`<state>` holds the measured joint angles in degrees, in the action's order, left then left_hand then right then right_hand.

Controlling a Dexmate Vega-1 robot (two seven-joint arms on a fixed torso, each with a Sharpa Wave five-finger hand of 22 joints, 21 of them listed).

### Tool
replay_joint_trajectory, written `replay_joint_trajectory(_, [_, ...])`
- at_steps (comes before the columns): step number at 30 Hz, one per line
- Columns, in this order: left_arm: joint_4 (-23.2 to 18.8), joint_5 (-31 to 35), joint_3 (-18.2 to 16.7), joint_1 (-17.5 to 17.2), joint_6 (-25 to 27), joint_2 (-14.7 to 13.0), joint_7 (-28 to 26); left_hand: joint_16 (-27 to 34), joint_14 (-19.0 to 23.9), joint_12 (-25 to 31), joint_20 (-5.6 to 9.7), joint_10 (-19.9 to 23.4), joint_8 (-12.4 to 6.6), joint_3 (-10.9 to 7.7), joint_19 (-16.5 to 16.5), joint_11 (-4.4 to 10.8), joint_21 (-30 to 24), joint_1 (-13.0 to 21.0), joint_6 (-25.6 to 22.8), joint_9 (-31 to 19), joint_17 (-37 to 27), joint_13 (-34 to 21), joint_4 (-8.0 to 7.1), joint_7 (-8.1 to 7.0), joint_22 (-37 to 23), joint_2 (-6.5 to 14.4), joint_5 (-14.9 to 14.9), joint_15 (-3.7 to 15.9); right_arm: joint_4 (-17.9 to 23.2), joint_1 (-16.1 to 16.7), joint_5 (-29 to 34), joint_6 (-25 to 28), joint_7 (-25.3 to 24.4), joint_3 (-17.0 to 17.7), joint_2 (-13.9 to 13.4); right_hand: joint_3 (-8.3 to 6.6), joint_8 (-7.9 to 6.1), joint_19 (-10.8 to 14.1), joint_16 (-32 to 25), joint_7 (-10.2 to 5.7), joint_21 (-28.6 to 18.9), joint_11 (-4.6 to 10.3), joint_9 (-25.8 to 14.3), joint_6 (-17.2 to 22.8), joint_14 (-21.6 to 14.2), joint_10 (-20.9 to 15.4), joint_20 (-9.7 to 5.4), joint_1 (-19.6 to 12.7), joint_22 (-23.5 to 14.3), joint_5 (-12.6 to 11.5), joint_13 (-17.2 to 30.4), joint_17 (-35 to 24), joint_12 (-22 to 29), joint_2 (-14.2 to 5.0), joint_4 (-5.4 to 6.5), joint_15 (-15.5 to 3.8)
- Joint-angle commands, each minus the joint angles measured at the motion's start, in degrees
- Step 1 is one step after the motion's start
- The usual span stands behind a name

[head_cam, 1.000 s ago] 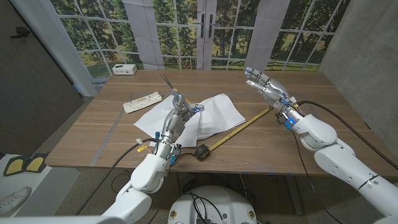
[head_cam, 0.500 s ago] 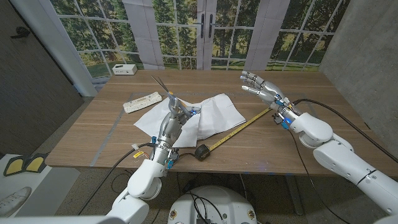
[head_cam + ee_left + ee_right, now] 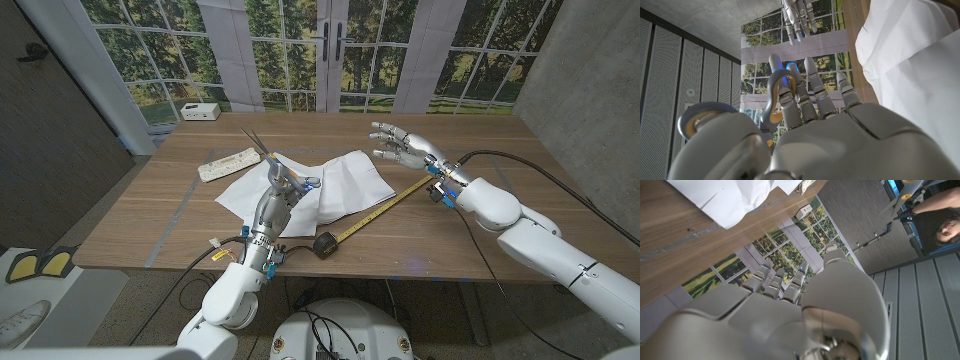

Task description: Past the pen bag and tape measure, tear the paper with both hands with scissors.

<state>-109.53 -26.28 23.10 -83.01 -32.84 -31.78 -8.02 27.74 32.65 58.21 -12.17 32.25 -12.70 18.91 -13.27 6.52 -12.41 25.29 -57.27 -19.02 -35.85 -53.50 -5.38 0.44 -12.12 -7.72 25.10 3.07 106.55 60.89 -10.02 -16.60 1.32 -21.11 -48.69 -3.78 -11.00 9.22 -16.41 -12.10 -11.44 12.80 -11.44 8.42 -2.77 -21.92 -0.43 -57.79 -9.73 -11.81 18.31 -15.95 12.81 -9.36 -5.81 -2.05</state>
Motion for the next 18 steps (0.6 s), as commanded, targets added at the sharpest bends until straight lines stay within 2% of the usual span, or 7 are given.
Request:
replay_joint_trajectory(1, [0.35, 0.13, 0.14, -0.29, 0.00, 0.42, -0.18, 0.32, -0.13, 0.41, -0.04, -0.21, 0.02, 0.25, 0.23, 0.15, 0.09, 0.22, 4.44, -0.25, -0.01, -0.54, -0.32, 4.16, -0.16, 0.30, 0.54, 2.94, 1.03, -2.56, 15.14, 0.38, -3.53, -3.78, -0.71, -0.41, 0.30, -0.03, -0.16, -0.22, 0.20, -0.07, 0.00, -1.50, 0.07, 0.69, -0.54, -0.65, -0.19, -0.22, -0.36, 0.04, -0.63, 0.25, -0.05, -9.50])
replay_joint_trajectory(6, [0.27, -0.44, 0.01, -0.67, 0.10, 0.30, -0.17, 0.37, -0.14, 0.33, -0.04, -0.22, 0.05, 0.22, 0.30, 0.05, 0.10, 0.29, 4.50, -0.31, -0.04, -0.28, -0.42, 4.14, -0.16, 0.43, 0.57, 2.92, 0.89, -3.66, 16.56, -0.54, -3.11, -4.70, -0.04, -0.68, 0.37, -0.04, -0.23, -0.21, 0.23, -0.04, 0.05, -2.51, -0.11, 1.72, -0.72, -0.82, -0.19, -0.27, -0.88, 0.10, -1.10, -0.06, 0.01, -9.63])
replay_joint_trajectory(9, [-0.26, -0.74, -0.06, -1.41, -0.04, 0.67, -0.81, 0.34, -0.29, 0.39, -0.04, -0.36, 0.07, 0.18, 0.27, -0.09, 0.08, 0.33, 4.55, -0.33, -0.06, -0.40, -0.46, 4.23, -0.16, 0.54, 0.59, 2.90, 1.78, -5.06, 20.52, -0.20, -2.47, -5.69, -0.44, -0.75, 0.34, -0.03, -0.30, -0.22, 0.24, -0.05, 0.05, -2.61, -0.25, 1.69, -0.80, -0.89, -0.19, -0.28, -0.96, 0.09, -1.09, -0.12, 0.00, -9.67])
replay_joint_trajectory(11, [-0.52, -0.35, -0.20, -1.70, -0.31, 0.54, -0.88, 0.38, -0.24, 0.46, -0.04, -0.52, 0.09, 0.09, 0.28, -0.02, 0.07, 0.38, 4.57, -0.37, -0.07, -0.56, -0.55, 4.27, -0.17, 0.79, 0.59, 2.78, 1.95, -5.26, 22.84, -0.57, -3.22, -6.21, -0.19, -1.04, -0.08, -0.13, -0.21, -0.24, 0.32, -0.13, 0.15, -2.87, -0.06, -2.03, -1.07, -1.40, -0.15, -0.24, -1.37, 0.33, 0.08, 0.04, -0.20, -9.71])
replay_joint_trajectory(18, [-1.33, -0.12, -0.61, -2.91, -0.66, 0.40, -1.34, 0.42, -0.21, 0.49, -0.04, -0.50, 0.08, -0.03, 0.37, 0.02, 0.09, 0.49, 4.53, -0.42, -0.04, -0.47, -0.68, 4.27, -0.17, 1.13, 0.57, 2.72, 1.53, -6.54, 25.56, -1.04, -2.22, -7.97, 0.75, -1.14, -0.19, -0.16, -0.12, -0.18, 0.34, -0.02, 0.19, -2.81, 0.07, -2.88, -1.05, -1.64, -0.15, -0.22, -1.70, 0.47, 0.14, 0.17, -0.33, -9.78])
